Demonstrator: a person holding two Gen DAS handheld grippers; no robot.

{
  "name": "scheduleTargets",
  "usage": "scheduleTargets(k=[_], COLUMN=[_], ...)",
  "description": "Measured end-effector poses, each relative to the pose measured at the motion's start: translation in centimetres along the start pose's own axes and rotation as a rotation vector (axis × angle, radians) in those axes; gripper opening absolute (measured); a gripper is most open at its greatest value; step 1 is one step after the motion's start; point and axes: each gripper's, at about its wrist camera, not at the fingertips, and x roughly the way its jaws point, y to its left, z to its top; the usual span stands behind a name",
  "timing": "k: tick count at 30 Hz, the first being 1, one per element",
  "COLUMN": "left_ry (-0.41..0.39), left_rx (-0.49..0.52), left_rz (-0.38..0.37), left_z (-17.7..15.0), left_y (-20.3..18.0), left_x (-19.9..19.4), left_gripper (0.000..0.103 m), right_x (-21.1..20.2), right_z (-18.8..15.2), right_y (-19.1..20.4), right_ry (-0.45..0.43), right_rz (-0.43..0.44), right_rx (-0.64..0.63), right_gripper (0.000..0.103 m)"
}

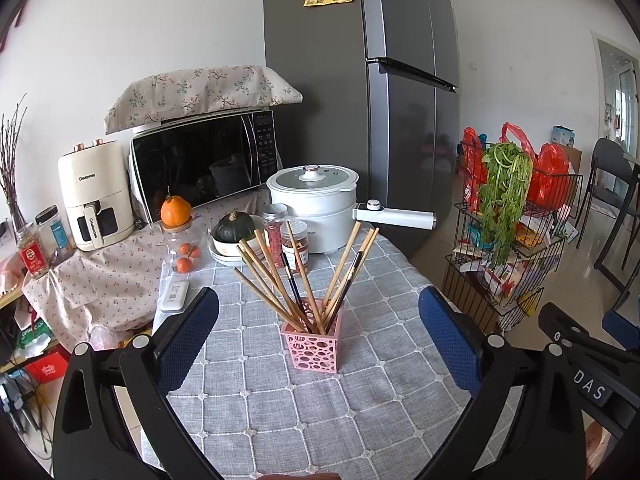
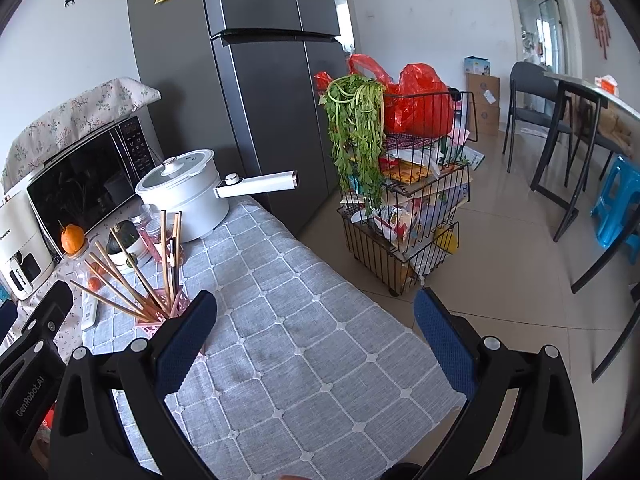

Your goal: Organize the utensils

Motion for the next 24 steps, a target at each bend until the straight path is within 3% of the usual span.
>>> scheduleTargets(k=[11, 19, 24], left_ry=[0.017, 0.011, 0.028], left_rx=[0.018, 0.018, 0.015], left_rz=[-0.021, -0.029, -0.032], left_z=[-0.39, -0.36, -0.22], left_y=[-0.02, 0.06, 0.20], left_x=[0.53, 0.57, 0.79], left_gripper=[0.095, 0.087, 0.091], right_x=[0.53, 0.84, 0.91], right_z=[-0.07, -0.08, -0.13], right_y=[-0.16, -0.23, -0.23], right_ry=[0.026, 0.036, 0.039], right_rz=[0.002, 0.004, 0.002], right_rx=[0.009, 0.015, 0.015], right_gripper=[0.096, 0.096, 0.096])
